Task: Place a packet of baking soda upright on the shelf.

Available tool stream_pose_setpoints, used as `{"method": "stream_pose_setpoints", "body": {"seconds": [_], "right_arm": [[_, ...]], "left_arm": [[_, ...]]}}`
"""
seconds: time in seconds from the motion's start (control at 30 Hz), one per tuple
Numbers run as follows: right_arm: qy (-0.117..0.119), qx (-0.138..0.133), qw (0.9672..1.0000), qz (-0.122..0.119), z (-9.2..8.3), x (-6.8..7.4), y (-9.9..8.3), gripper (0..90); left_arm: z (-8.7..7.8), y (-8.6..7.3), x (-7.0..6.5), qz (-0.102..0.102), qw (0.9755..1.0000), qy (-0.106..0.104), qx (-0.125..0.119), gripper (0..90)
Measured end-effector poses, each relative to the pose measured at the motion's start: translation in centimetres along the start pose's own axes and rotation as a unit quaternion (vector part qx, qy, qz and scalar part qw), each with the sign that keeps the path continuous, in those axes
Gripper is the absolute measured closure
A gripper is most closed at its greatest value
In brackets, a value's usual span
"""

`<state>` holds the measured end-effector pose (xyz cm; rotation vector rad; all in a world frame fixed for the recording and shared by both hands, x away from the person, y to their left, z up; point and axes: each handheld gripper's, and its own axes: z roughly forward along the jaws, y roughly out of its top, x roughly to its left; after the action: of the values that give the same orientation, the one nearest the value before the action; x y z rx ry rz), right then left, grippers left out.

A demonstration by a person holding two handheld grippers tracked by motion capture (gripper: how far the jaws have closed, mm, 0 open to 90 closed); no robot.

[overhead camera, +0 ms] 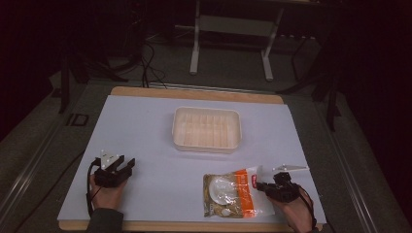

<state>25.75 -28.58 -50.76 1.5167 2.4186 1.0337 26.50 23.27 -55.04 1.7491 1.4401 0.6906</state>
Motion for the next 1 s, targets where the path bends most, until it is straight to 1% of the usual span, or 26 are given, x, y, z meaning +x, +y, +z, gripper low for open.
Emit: {"method": "stream_pose_setpoints", "body": {"seconds": [0.1, 0.33, 0.53, 0.73, 0.9, 1.0], "right_arm": [[-0.003, -0.003, 1.0000, -0.008, -0.3, 0.4, 0.4, 90.0], [0.000, -0.010, 0.9997, -0.021, -1.0, 0.9, 1.3, 90.0], [0.007, -0.016, 0.9995, -0.026, -1.6, 1.4, 1.9, 90.0], [0.021, -0.023, 0.9992, -0.026, -2.4, 1.8, 2.5, 90.0], [0.030, -0.031, 0.9985, -0.033, -2.9, 2.5, 3.1, 90.0], [0.031, -0.030, 0.9983, -0.040, -3.1, 2.9, 3.6, 90.0]], "left_arm": [[0.0, 0.0, 0.0, 0.000, 1.0000, 0.000, 0.000, 54.5], [0.0, 0.0, 0.0, 0.001, 1.0000, -0.001, 0.000, 54.4], [0.0, 0.0, 0.0, 0.001, 1.0000, 0.000, -0.002, 54.2], [-0.1, 0.0, 0.0, 0.001, 1.0000, 0.001, -0.003, 54.1], [-0.1, 0.0, 0.0, 0.001, 1.0000, 0.001, -0.004, 54.1], [-0.1, 0.0, 0.0, 0.001, 1.0000, 0.002, -0.003, 54.1]]}}
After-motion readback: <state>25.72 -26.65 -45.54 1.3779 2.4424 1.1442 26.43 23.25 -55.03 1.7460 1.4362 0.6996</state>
